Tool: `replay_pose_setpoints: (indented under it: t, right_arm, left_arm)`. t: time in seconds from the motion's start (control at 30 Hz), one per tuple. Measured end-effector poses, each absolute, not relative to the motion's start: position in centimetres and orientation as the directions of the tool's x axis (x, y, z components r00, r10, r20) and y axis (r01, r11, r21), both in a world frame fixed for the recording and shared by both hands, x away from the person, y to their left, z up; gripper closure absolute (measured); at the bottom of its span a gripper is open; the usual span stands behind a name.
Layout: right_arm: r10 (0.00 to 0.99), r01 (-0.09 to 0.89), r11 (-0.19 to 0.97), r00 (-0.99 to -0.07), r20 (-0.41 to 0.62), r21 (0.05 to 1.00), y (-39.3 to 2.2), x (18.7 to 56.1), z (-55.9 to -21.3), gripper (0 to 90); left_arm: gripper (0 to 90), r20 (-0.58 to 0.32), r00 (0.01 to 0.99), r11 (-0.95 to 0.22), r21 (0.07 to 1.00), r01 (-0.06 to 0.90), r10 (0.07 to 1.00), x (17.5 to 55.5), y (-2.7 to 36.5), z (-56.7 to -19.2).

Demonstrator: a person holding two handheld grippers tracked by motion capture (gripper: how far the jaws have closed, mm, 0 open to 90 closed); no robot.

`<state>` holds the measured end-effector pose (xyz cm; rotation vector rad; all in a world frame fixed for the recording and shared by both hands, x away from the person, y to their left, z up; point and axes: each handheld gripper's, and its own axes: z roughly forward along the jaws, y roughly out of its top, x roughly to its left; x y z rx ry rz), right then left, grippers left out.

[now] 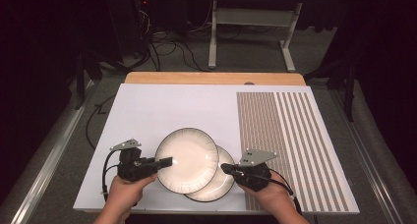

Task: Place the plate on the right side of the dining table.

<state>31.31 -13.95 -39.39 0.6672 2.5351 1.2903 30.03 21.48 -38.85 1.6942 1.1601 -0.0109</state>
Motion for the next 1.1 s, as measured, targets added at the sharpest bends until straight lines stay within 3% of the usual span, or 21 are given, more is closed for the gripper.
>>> replay_pose_setpoints:
  t: [0.43, 1.1]
  right_arm:
    - [0.584, 0.317, 0.417, -0.811, 0.016, 0.852, -17.2, 31.3, -37.8, 71.8]
    - [0.722, 0.295, 0.277, -0.692, 0.004, 0.914, -23.6, 30.7, -36.0, 12.1]
  left_arm:
    - [77.7, -0.440, 0.576, 0.004, 0.797, 0.604, 0.689, 29.5, 21.8, -38.4]
    - [77.0, -0.193, 0.641, -0.121, 0.903, 0.411, 0.743, 28.3, 21.2, -37.3]
